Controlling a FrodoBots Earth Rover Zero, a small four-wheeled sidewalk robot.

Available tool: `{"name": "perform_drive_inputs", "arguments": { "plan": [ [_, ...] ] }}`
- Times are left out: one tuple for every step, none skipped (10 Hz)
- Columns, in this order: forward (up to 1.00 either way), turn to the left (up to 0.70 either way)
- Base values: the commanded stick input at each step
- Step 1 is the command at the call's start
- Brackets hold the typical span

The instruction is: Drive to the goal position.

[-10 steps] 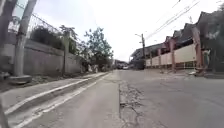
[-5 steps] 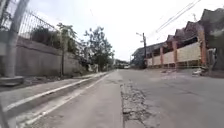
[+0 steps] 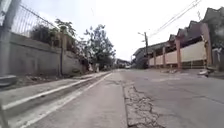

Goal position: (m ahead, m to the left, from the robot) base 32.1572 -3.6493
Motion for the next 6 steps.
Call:
{"name": "perform_drive_inputs", "arguments": {
  "plan": [
    [0.70, -0.09],
    [0.70, -0.35],
    [0.70, -0.35],
    [0.70, -0.29],
    [0.70, -0.09],
    [0.70, 0.00]
  ]
}}
